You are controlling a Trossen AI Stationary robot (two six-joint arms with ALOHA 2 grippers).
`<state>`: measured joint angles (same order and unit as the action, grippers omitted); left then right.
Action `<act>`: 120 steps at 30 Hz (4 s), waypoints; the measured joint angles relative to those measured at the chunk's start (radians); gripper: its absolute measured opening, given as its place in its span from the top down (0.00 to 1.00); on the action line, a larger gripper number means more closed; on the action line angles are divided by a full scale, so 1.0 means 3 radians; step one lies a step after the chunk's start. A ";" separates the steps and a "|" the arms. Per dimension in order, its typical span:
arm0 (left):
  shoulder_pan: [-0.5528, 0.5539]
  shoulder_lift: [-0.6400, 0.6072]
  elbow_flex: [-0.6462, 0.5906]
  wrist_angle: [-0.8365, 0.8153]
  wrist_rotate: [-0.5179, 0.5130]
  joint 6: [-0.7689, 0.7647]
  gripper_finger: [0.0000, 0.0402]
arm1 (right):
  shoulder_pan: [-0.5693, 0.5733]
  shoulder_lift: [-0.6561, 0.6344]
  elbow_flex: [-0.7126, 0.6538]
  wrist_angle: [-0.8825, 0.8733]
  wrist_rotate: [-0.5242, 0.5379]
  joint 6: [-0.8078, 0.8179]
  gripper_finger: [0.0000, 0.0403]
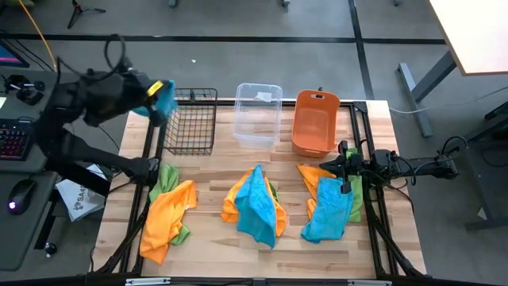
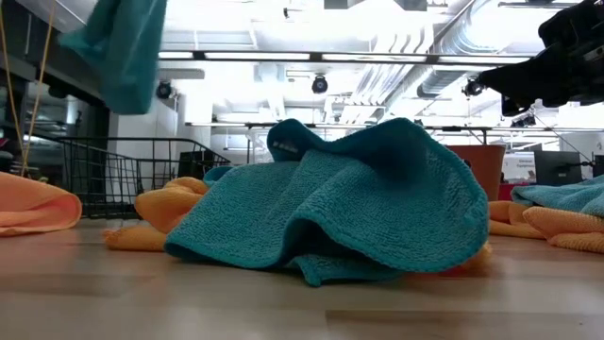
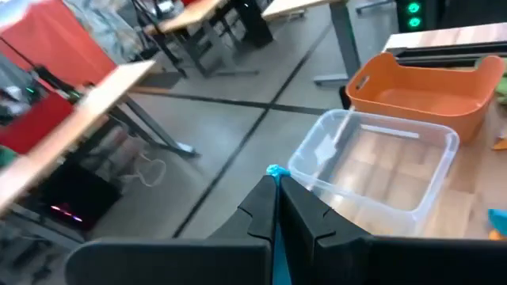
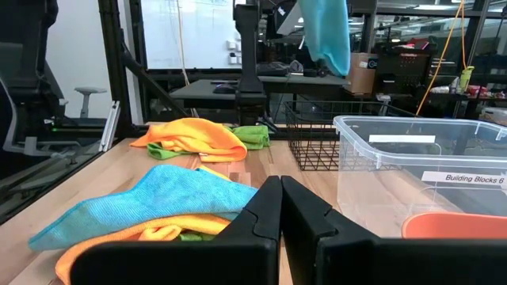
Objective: Sort microfiber towel by color & place in baskets
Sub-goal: Put the left blue towel into the wire basket
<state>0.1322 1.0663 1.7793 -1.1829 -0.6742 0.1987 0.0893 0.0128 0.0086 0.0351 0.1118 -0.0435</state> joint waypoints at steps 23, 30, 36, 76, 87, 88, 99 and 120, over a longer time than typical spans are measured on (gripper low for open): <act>0.1411 -0.0719 -0.1945 0.1689 0.0083 0.0064 1.00 | 0.0000 0.0001 0.0000 0.0000 0.0000 0.0001 1.00; 0.1506 -0.0622 -0.2076 0.1317 0.0257 -0.0203 1.00 | 0.0001 0.0001 0.0000 0.0000 -0.0001 0.0004 1.00; 0.1507 -0.0488 -0.2552 0.1402 0.0971 -0.0578 1.00 | -0.0001 0.0000 0.0000 -0.0001 -0.0001 0.0003 1.00; 0.0851 -0.0161 -0.2139 0.0990 0.2887 -0.1558 0.45 | 0.0000 0.0001 -0.0001 0.0000 0.0000 0.0004 1.00; -0.1273 0.1078 -0.2141 0.1444 0.1641 -0.0006 0.46 | 0.0000 0.0000 -0.0001 0.0001 -0.0001 0.0003 1.00; -0.1353 0.1208 -0.2142 0.1492 0.1482 0.0160 0.46 | 0.0001 0.0000 0.0000 0.0001 -0.0001 0.0001 1.00; -0.1567 0.2013 -0.2145 0.2839 0.1379 0.0297 0.46 | 0.0000 0.0000 0.0000 0.0000 -0.0001 0.0004 1.00; -0.1638 0.2435 -0.2144 0.3155 0.0654 -0.0207 0.76 | 0.0000 0.0000 0.0000 0.0001 -0.0001 0.0001 1.00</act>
<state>-0.3593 1.7968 1.1362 -0.2364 -0.4779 0.1367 0.0892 0.0128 0.0085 0.0353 0.1116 -0.0432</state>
